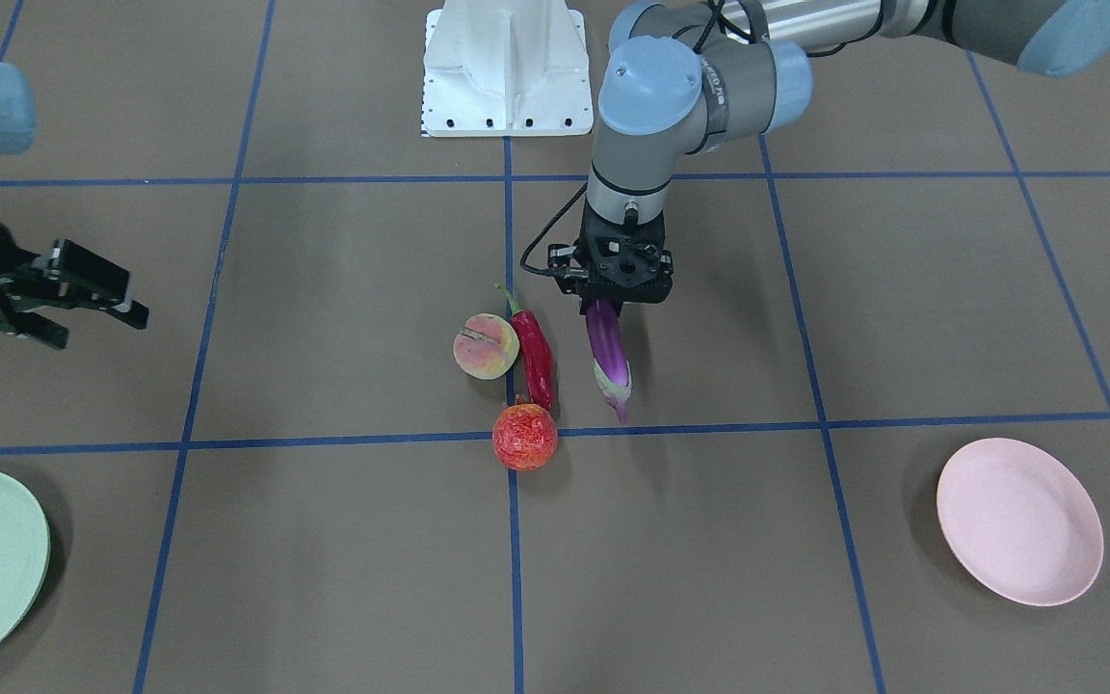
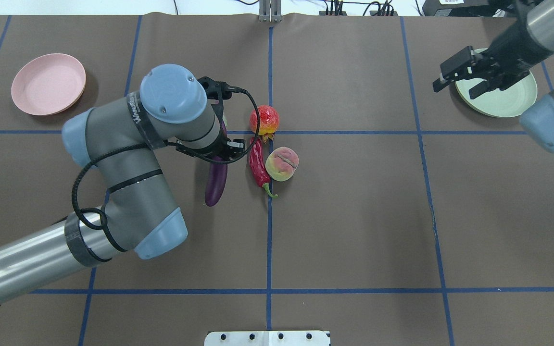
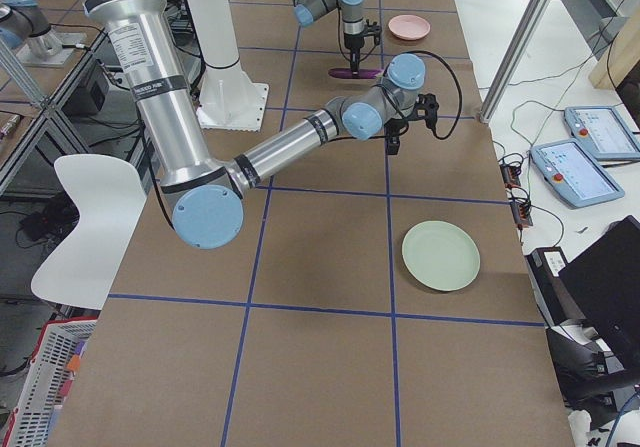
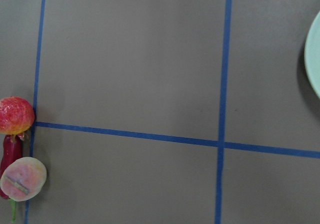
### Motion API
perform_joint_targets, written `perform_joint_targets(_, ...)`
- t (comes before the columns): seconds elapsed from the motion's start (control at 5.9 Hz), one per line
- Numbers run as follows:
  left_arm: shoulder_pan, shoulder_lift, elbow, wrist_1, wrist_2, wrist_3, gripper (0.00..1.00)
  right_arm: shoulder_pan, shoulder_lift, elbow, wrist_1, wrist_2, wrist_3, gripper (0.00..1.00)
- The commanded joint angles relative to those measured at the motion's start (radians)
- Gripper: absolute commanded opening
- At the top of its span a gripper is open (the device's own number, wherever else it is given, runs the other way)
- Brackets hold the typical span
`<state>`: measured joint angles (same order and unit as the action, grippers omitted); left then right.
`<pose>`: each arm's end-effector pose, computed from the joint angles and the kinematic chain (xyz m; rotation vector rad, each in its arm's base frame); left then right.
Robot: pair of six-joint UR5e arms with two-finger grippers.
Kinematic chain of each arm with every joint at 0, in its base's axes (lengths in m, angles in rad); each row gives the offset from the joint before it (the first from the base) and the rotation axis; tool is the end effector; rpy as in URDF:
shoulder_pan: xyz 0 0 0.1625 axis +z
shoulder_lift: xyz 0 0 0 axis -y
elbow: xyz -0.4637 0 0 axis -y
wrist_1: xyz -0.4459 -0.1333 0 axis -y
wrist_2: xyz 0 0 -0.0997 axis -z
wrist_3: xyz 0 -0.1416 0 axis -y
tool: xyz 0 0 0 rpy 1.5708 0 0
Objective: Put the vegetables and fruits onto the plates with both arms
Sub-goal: 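Carry the eggplant toward the pink plate while the right gripper reaches the pomegranate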
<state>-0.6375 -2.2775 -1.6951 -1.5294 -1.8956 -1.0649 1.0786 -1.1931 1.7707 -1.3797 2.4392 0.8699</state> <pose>0.5641 -0.5274 0.2095 0.1645 0.8240 0.0044 -0.2990 -0.6110 0.3465 0.0394 -1.0871 0.0062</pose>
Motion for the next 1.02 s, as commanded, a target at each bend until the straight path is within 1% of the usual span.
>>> perform_joint_targets(0.0,-0.106,0.019,-0.024,0.067,-0.083,0.106,0.0,-0.118,0.117,-0.031,0.002,-0.106,0.203,1.0)
perform_joint_targets(0.17,-0.146,0.059,-0.034,0.072,-0.103,0.19,0.0,-0.164,0.229,-0.119,0.005,-0.176,0.286,1.0)
perform_joint_targets(0.34,-0.192,0.116,-0.061,0.074,-0.111,0.276,0.0,-0.221,0.313,-0.208,0.007,-0.251,0.334,1.0)
perform_joint_targets(0.51,-0.258,0.168,-0.07,0.075,-0.15,0.337,0.0,-0.262,0.375,-0.285,0.007,-0.353,0.369,1.0)
perform_joint_targets(0.68,-0.318,0.208,-0.066,0.075,-0.155,0.43,0.0,-0.279,0.423,-0.339,0.011,-0.38,0.37,1.0)
perform_joint_targets(0.85,-0.356,0.229,-0.055,0.075,-0.155,0.492,0.0,-0.286,0.461,-0.403,0.058,-0.387,0.371,0.99)
